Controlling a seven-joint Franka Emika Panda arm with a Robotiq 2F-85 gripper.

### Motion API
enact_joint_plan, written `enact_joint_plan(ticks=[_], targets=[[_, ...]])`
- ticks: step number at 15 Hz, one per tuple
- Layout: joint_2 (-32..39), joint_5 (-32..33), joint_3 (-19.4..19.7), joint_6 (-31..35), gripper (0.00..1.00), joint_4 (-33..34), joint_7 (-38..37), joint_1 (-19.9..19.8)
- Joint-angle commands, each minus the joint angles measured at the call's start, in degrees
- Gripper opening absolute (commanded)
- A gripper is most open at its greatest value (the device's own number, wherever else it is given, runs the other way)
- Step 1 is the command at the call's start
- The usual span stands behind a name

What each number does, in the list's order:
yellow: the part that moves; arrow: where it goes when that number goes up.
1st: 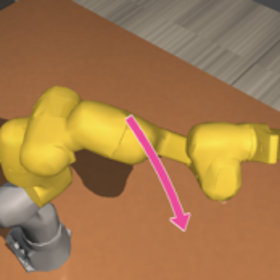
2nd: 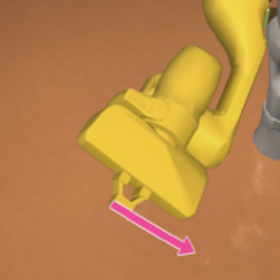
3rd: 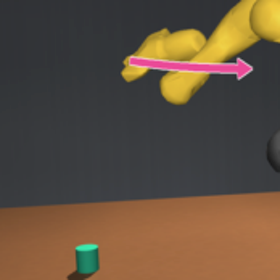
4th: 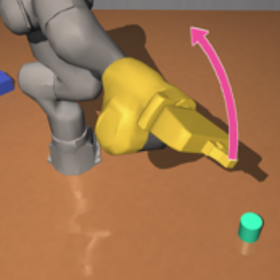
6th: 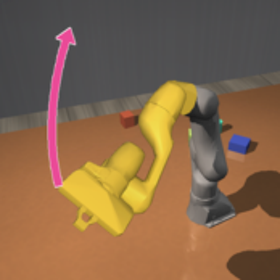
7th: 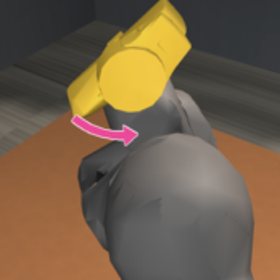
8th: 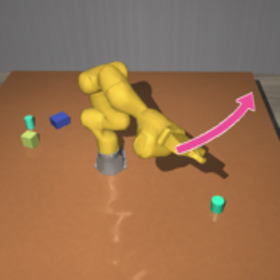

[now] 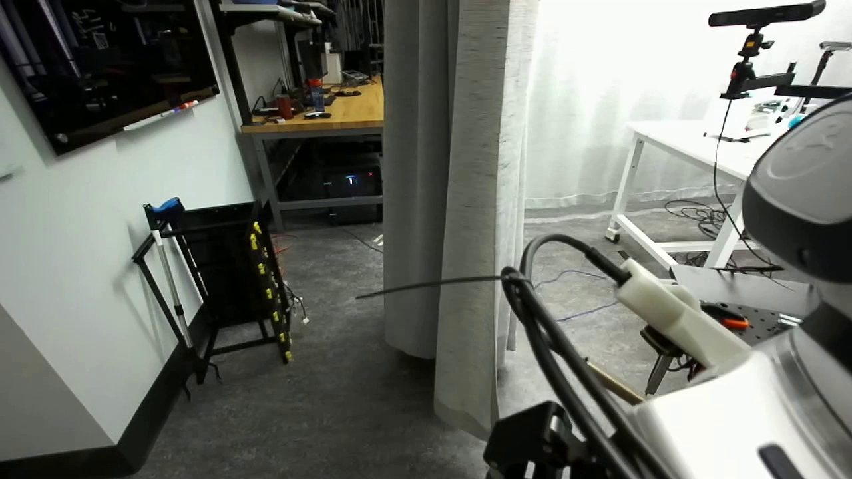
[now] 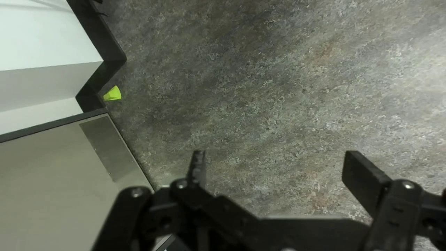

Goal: Move the curtains to the left

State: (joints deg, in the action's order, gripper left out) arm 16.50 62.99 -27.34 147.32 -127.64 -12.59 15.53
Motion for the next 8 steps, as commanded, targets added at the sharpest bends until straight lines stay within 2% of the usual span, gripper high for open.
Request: enact_joint_plan(ticks=[1, 8], targets=[[-1.1, -1.2, 3.3, 0.7, 1.00, -0.2, 0.7, 3.0], [-1.6, -1.2, 3.2, 0.7, 1.00, -0.3, 0.7, 3.2]])
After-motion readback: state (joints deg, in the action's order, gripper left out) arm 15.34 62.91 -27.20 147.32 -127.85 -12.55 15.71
